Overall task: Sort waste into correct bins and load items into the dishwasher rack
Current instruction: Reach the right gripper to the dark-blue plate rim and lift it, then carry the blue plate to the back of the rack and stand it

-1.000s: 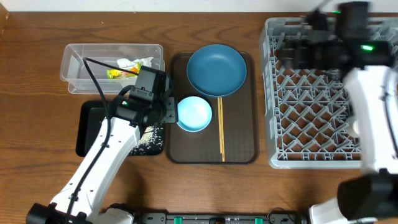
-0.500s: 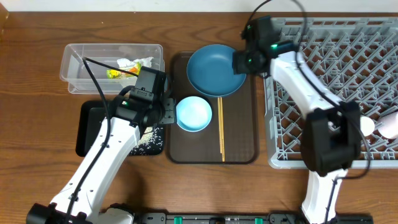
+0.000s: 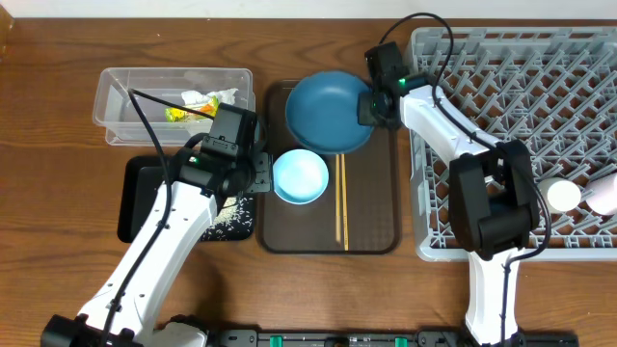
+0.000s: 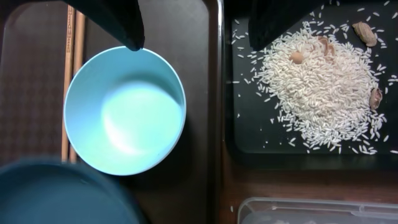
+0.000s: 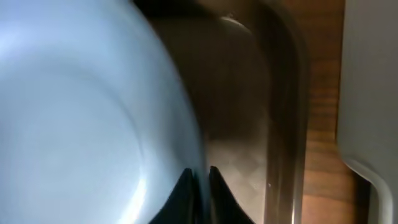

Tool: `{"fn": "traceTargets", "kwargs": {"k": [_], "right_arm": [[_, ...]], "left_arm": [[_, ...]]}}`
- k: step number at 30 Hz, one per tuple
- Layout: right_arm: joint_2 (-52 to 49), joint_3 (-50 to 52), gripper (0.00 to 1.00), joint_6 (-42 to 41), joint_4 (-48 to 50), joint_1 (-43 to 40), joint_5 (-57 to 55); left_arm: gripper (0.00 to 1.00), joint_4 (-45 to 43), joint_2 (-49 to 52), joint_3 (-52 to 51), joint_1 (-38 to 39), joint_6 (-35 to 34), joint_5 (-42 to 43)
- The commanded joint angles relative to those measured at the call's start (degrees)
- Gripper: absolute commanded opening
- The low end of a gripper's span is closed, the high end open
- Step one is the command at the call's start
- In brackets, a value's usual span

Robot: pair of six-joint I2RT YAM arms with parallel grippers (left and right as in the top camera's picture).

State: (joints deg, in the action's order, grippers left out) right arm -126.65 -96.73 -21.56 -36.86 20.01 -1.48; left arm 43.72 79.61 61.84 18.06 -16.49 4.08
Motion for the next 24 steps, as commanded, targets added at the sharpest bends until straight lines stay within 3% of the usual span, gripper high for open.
{"fn": "traceTargets", "kwargs": {"k": [1,11,20,24], "right_arm": [[1.3,0.0,0.01,-0.3,-0.4,0.0,-1.4],[18.5,0.0,0.01,8.6,1.4,-6.9,-9.7],[30.9,0.0,0.01,40.8,7.8,-18.2,-21.8],[31.5,0.0,0.01,48.8,10.1,-23.6,-27.5]], "left_arm": [[0.57,0.4,0.1,0.3,-0.2,-0.1,-0.9],[0.57,0.4,0.1,0.3,-0.2,-0.1,-0.9],[0.58,0.4,0.1,0.3,-0.2,-0.1,-0.9],[0.58,0.4,0.1,0.3,-0.2,-0.1,-0.9]]}}
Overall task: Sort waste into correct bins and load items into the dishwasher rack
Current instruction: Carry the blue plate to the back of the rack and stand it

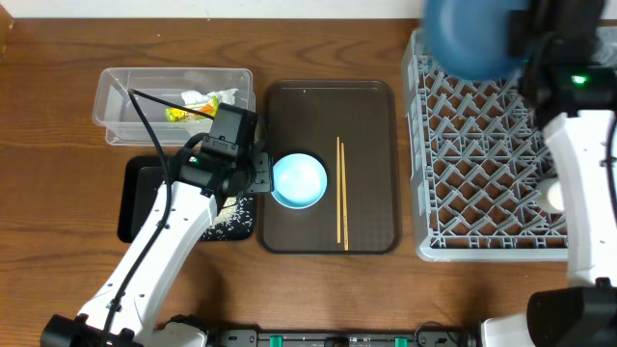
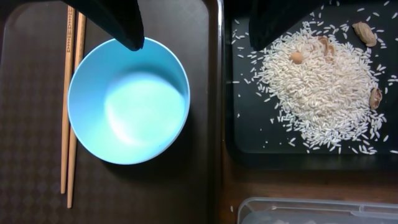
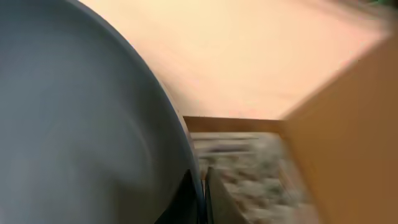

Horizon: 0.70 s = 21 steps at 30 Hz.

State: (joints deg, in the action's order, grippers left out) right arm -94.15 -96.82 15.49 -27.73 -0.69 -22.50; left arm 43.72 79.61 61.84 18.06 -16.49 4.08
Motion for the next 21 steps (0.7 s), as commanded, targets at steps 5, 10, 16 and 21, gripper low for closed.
{"fn": "traceTargets", "kwargs": {"k": [5,10,16,21], "right_arm": [[-2.0,0.1,0.01,17.9,4.7,-9.8,-9.7],[-3.7,0.1,0.01,22.2,7.7,-14.4,-13.1],[-7.2,0.1,0.01,28.7,14.7,-17.7,-19.2],[-11.1,0.1,0.01,32.8,19.6,-18.8,-22.7]], "left_arm": [[0.58,0.3,0.1,0.3,-0.2,-0.1,-0.9],[0.58,0.4,0.1,0.3,-0.2,-0.1,-0.9],[0.58,0.4,0.1,0.3,-0.2,-0.1,-0.9],[0.58,0.4,0.1,0.3,-0.2,-0.1,-0.9]]}}
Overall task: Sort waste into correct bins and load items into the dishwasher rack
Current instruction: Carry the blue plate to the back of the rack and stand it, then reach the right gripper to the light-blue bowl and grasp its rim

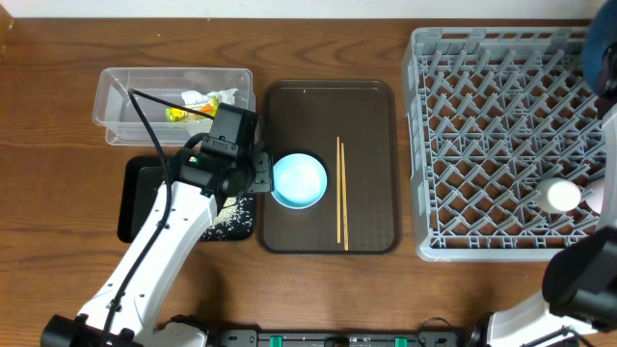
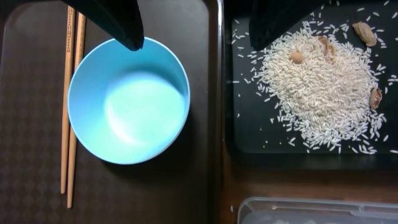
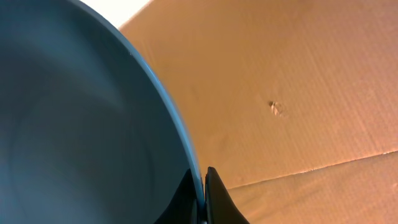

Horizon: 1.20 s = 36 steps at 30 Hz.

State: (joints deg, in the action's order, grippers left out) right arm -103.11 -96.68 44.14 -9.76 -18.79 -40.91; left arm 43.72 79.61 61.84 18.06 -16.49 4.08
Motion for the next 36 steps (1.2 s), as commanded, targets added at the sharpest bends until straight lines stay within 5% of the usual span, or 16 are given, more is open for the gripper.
{"fn": "traceTargets", "kwargs": {"k": [1,12,28,36], "right_arm": [[-3.0,-0.1,0.01,4.5,2.5,-0.8,-5.2],[-10.7,0.0,0.01,4.8,5.7,-0.6,-9.9],[-11.6,0.0,0.03,-14.6,-11.8,6.0,-9.9],[-11.6,0.0,0.42,-22.4,-20.0,8.7,-6.1]], "left_arm": [[0.58,0.4,0.1,0.3,-0.2,-0.1,-0.9],[0.58,0.3,0.1,0.3,-0.2,-0.3,-0.9],[0.58,0.3,0.1,0.3,-0.2,-1.6,-0.9],[0.58,0.4,0.1,0.3,-0.2,-1.6,-0.9]]}}
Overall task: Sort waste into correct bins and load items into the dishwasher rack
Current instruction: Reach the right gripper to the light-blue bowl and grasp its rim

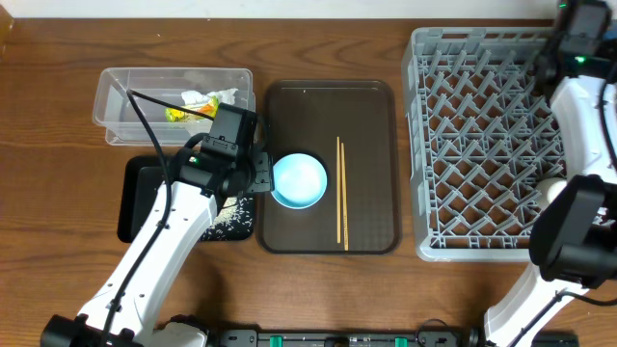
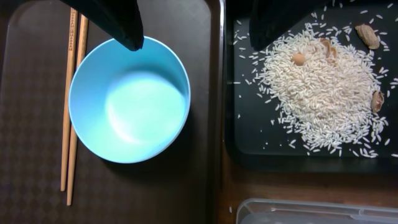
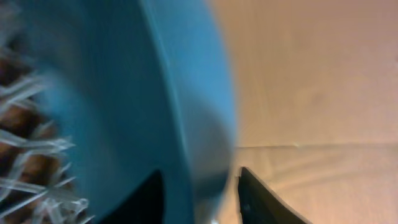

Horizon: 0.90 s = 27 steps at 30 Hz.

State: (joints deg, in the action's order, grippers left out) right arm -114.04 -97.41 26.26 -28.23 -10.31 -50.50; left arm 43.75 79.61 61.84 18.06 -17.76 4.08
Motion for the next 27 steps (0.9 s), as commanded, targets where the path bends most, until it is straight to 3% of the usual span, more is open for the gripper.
{"fn": "traceTargets", "kwargs": {"k": [1,5,13,15,20,27], "right_arm": [[-0.7,0.7,0.43,-4.7,-2.6,0.2,4.9],[-0.2,0.7,0.49,-7.2,-5.0,0.2,6.2],[9.9,0.7,0.93,-7.6,-5.0,1.0,14.6],[13.2,0.7,0.98,-7.6,-5.4,1.6,21.2],[20.0,0.7,0.78,-8.3,-10.3,4.6,45.9],[20.6,0.7,0.76,-17.0,-17.2,12.0,69.0]], "left_arm": [[0.58,0.3,0.1,0.3,-0.2,-0.3,-0.9],[0.58,0.3,0.1,0.3,-0.2,-0.3,-0.9],[0.58,0.3,0.1,0.3,-0.2,-0.3,-0.9],[0.58,0.3,0.1,0.3,-0.2,-0.3,-0.9],[0.58,0.3,0.1,0.3,-0.2,-0.3,-1.0],[0.58,2.5,0.1,0.3,-1.5,-0.7,-4.7]]}}
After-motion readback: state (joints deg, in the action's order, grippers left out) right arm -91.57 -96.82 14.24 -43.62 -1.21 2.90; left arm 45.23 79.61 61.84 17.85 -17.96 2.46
